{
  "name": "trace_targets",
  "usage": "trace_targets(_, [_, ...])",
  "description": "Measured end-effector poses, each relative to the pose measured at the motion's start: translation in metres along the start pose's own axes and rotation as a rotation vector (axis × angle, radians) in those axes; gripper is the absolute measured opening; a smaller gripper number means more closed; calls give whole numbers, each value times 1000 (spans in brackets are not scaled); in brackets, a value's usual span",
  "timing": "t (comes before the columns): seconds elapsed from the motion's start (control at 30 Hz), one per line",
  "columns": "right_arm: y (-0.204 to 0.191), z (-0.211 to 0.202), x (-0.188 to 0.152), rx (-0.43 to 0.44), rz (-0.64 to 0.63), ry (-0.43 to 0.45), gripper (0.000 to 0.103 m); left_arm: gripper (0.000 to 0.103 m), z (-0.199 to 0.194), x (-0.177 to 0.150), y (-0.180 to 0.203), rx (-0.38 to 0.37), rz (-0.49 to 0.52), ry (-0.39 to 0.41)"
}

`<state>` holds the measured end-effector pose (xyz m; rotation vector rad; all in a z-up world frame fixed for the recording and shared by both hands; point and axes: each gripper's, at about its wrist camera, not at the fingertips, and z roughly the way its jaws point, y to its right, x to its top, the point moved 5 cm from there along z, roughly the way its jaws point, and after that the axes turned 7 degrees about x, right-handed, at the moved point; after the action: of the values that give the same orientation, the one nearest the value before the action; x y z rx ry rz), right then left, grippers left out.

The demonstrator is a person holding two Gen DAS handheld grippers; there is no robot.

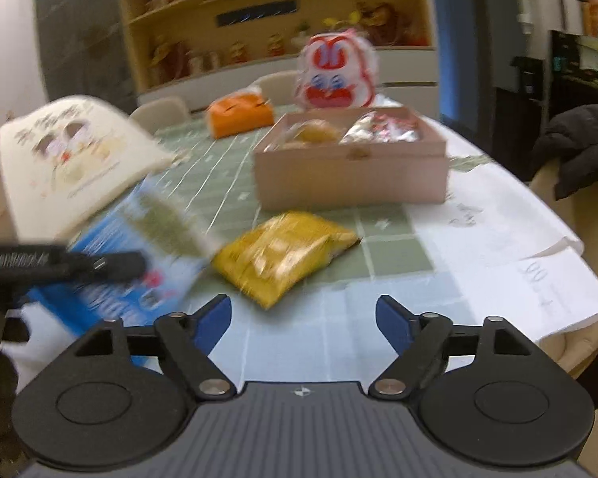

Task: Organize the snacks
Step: 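Grasp the yellow packet with the right gripper while the left gripper holds the blue packet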

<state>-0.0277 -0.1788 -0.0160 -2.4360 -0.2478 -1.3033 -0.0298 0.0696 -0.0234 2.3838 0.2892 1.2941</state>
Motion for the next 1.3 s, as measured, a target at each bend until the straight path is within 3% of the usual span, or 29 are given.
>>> trace_targets(0.13, [-8,28,25,-5,8,-26,84,19,-3,3,-15,10,-40,6])
trace_targets(0.27, [-15,72,43,-24,-3,-79,84,19,-7,5,4,21,40,-7])
trace_targets(0.37, [-14,90,41,-87,-53,-129,84,19,-13,4,15,27,97,-8])
trace_targets(0.6, [9,51,11,-29,-107,-143,84,19,-7,0,24,-6,112,-41])
trace_targets(0.77, [29,19,-5,-94,-161,-156,85,19,-2,-6,34,-40,120,-61])
trace_targets(0.93, [27,-2,3,-13,-155,-106,85,19,-2,-13,32,-34,67,-76])
trace_targets(1.13, [19,28,31,61,-54,-80,86,18,-9,-12,32,-1,73,-69])
trace_targets(1.3, [4,80,42,36,-109,-156,86,17,-12,-11,34,20,95,-64])
